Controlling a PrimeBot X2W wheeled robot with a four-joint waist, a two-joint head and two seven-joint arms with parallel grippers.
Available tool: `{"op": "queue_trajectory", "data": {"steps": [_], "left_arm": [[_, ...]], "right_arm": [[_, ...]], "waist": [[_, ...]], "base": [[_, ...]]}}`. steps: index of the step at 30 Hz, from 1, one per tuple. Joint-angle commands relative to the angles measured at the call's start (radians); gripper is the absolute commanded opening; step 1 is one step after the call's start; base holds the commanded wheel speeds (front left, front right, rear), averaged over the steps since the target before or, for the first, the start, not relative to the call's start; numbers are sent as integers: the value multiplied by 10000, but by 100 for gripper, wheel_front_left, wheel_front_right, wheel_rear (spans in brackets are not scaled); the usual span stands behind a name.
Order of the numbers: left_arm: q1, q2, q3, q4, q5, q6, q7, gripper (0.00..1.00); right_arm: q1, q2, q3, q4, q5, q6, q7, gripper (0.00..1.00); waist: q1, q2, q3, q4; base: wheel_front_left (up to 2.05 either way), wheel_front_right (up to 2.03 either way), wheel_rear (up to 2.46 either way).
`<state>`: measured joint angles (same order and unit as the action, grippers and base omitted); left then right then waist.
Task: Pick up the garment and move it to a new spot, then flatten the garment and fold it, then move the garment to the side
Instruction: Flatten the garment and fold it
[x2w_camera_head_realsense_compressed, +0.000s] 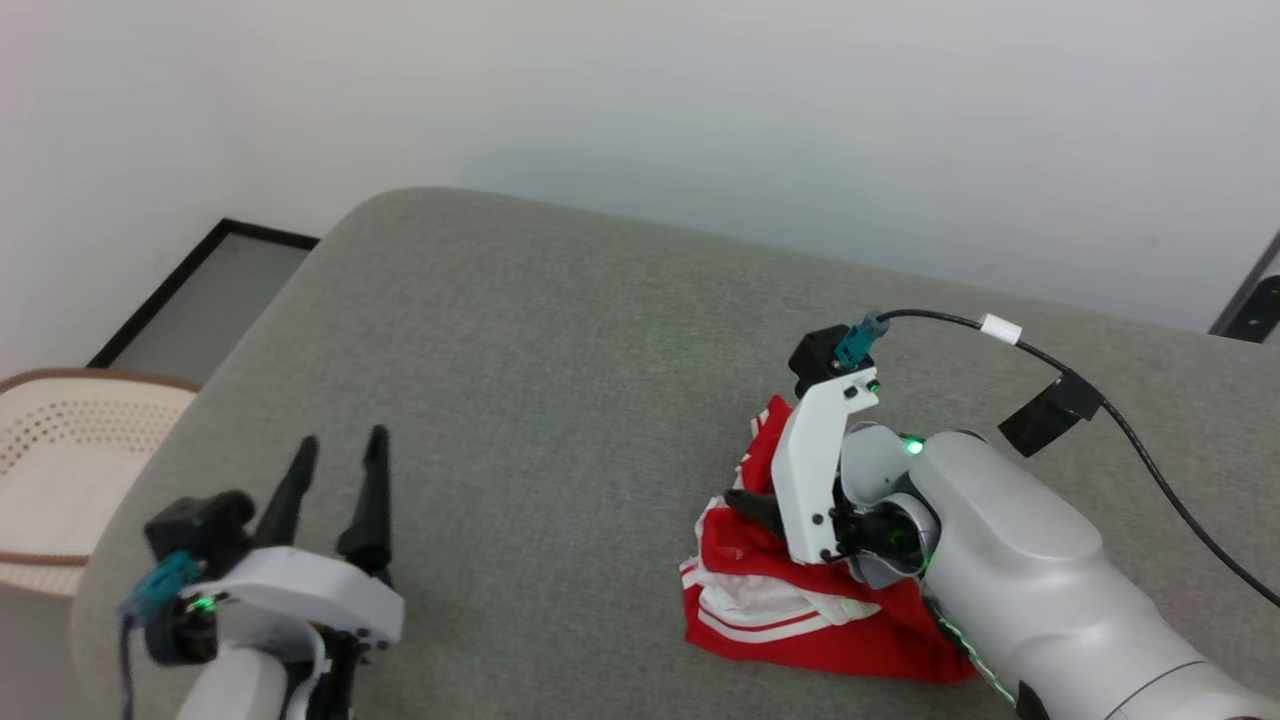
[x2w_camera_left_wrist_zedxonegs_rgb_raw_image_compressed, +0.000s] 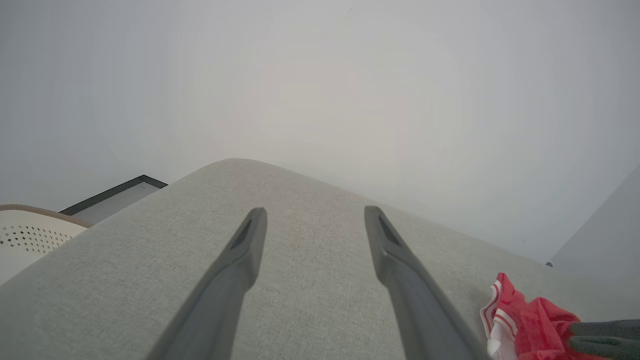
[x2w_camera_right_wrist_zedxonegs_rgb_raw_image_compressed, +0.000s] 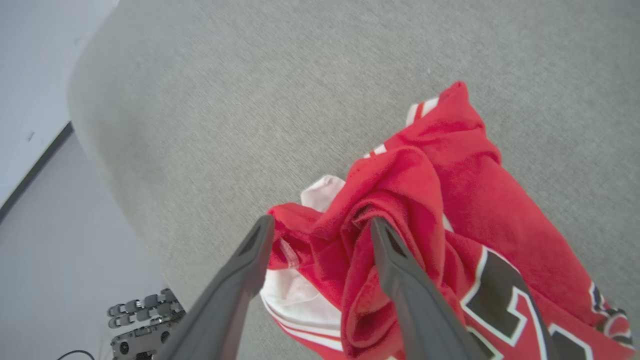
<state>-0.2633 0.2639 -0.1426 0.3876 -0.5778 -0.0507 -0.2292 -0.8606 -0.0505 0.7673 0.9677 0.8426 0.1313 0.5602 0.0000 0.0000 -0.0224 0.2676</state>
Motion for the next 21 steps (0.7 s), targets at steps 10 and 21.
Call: {"op": "queue_trajectory", "data": {"steps": [10, 21], "left_arm": [[984, 370, 731, -744, -451, 546, -36, 100], [2432, 329, 1153, -1585, -461, 958, -205, 100]], "right_arm": [[-87, 4, 381, -1067, 1022, -13, -1104, 100], [1210, -1013, 602, -3350, 491, -13, -4191, 100]], "waist": [[0, 0, -315, -884], [0, 0, -515, -1906]], "base": [[0, 0, 0], [0, 0, 0]]}}
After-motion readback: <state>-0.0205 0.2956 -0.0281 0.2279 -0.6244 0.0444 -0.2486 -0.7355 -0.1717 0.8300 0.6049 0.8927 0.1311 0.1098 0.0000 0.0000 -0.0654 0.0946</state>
